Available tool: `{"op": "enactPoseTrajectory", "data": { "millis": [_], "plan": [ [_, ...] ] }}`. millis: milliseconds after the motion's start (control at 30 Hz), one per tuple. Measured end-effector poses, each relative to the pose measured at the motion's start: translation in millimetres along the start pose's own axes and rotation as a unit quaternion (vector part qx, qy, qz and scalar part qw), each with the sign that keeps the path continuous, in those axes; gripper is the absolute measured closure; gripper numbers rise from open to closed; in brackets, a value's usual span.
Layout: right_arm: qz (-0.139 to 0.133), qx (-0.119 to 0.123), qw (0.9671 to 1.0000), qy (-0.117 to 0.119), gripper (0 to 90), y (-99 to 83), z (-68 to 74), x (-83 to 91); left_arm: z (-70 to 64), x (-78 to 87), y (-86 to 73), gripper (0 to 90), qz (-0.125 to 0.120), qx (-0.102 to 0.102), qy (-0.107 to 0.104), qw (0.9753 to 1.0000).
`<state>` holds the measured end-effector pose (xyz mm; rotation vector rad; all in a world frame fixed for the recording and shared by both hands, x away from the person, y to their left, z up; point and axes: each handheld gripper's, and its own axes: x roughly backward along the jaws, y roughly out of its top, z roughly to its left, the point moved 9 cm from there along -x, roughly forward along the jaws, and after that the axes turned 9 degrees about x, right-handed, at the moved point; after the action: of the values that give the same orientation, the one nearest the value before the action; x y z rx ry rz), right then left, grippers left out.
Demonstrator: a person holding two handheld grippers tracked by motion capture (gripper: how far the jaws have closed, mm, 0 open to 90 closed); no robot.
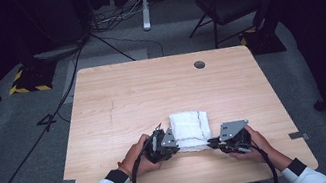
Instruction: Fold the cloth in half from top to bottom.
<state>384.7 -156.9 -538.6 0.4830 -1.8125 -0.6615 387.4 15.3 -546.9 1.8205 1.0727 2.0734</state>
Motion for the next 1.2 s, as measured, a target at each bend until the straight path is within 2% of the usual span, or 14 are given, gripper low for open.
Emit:
{"op": "enactPoseTrajectory", "data": {
  "millis": [100, 333, 433, 500, 567, 633, 733, 833, 933, 1200],
  "plan": [
    [0.004, -0.011, 0.9999, 0.009, 82.6, -6.1, 0.3, -6.1, 1.2, -3.3, -2.0, 81.6, 0.001, 0.005, -0.004, 1.0],
    [0.005, -0.019, 0.9998, 0.008, 81.3, -13.3, -1.7, -11.0, 2.6, -5.6, -3.1, 79.5, 0.0, 0.003, -0.013, 0.9999],
    [0.008, -0.017, 0.9998, 0.003, 78.6, -12.1, -1.4, -10.1, 1.2, -3.0, -3.3, 71.8, 0.002, 0.0, -0.009, 1.0],
    [0.004, -0.014, 0.9999, -0.002, 77.4, -9.8, -2.9, -6.8, 0.9, 1.5, 0.5, 68.6, -0.01, -0.004, -0.004, 0.9999],
    [-0.004, -0.017, 0.9998, -0.007, 75.7, -6.7, -5.7, -2.0, 0.7, 8.1, 5.0, 67.3, -0.023, 0.002, -0.004, 0.9997],
    [-0.011, -0.021, 0.9997, -0.01, 73.1, -3.9, -7.9, 2.9, 2.3, 12.9, 8.6, 65.5, -0.03, -0.001, 0.006, 0.9995],
    [-0.018, -0.02, 0.9994, -0.022, 68.3, 1.7, -13.6, 13.3, 2.4, 16.8, 11.4, 65.2, -0.037, 0.001, 0.009, 0.9993],
    [-0.024, -0.024, 0.9989, -0.034, 63.6, 5.0, -19.1, 22.8, 2.4, 20.3, 15.0, 61.3, -0.047, 0.003, 0.013, 0.9988],
    [-0.025, -0.028, 0.9984, -0.043, 57.1, 4.5, -23.3, 28.5, 5.3, 25.1, 17.4, 53.7, -0.053, 0.01, 0.026, 0.9982],
    [-0.008, -0.051, 0.996, -0.073, 39.8, -4.0, -32.6, 36.2, 13.7, 38.4, 14.6, 36.5, -0.065, 0.035, 0.064, 0.9952]
  ]
}}
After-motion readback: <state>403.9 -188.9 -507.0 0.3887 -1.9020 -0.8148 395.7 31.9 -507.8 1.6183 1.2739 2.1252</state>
